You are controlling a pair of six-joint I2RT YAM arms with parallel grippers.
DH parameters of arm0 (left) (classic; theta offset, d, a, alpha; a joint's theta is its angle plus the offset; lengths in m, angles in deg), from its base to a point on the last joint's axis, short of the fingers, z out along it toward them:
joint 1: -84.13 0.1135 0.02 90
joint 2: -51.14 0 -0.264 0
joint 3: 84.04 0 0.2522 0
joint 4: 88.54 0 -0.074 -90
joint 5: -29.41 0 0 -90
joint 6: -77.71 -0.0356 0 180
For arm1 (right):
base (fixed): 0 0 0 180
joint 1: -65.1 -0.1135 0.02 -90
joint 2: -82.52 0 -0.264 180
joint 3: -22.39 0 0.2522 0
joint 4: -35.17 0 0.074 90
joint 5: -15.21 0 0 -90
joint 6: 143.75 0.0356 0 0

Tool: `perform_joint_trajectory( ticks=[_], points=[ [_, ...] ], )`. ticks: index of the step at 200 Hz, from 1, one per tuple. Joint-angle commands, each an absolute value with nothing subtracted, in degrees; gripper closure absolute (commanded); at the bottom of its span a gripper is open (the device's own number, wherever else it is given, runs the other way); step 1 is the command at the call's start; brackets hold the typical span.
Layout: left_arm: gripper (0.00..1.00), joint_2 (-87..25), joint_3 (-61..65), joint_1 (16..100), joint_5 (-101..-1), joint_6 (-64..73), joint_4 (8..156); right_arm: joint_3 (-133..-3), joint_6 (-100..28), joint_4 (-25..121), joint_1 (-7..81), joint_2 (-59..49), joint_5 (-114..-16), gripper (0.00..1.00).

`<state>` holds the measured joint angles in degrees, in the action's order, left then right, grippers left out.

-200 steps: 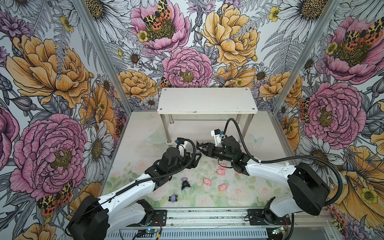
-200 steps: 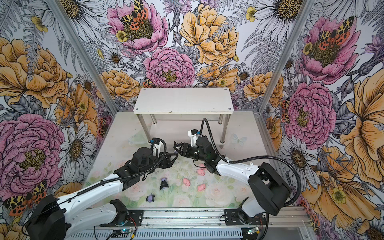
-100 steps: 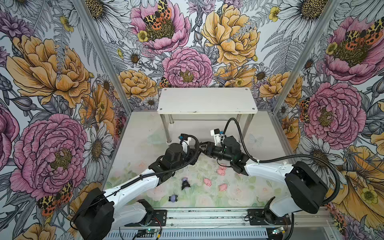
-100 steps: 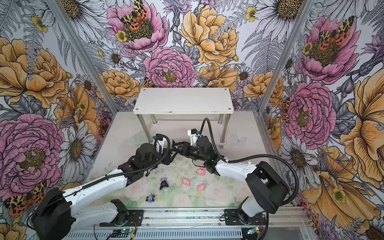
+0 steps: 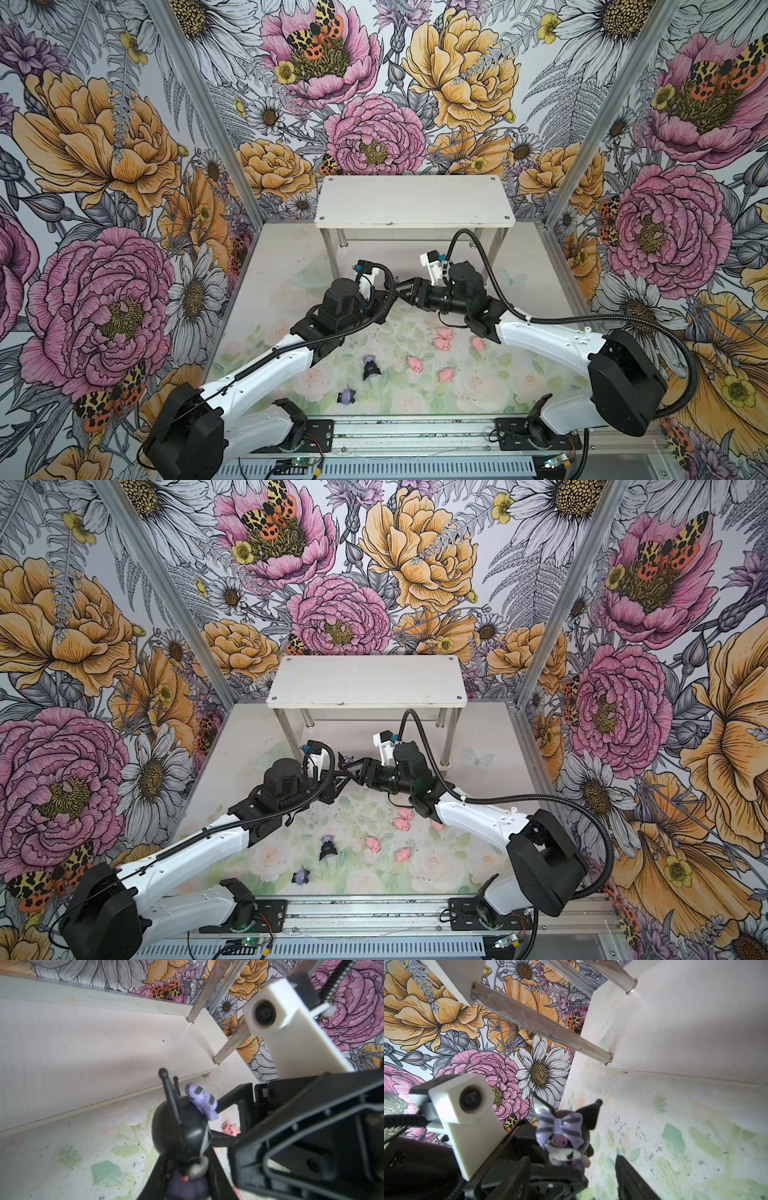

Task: Place and organize the plastic toys onto the shelf
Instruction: 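Move the held figure under the shelf top with the right gripper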

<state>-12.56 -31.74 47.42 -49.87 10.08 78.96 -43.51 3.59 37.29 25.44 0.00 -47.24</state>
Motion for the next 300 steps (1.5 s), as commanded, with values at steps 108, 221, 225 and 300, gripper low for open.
perform_joint_trajectory(
  ticks=[108,221,225,300],
  points=[
    [1.0,-11.9,-28.8,46.9,-40.2,1.9,80.4,-55.6,-5.9,53.4,25.9,-2.3,-42.9,0.36],
    [0.01,-11.6,-30.2,48.7,-41.5,4.5,78.6,-55.9,-17.3,54.5,24.5,-4.1,-53.4,0.9],
    [0.01,-11.0,-30.6,49.0,-41.8,5.0,78.3,-56.1,-18.0,53.9,24.3,-4.4,-54.7,0.9],
    [0.01,18.0,-45.0,53.6,-63.6,16.1,64.2,-58.8,-29.1,35.7,20.0,-20.1,-76.7,0.91]
  ],
)
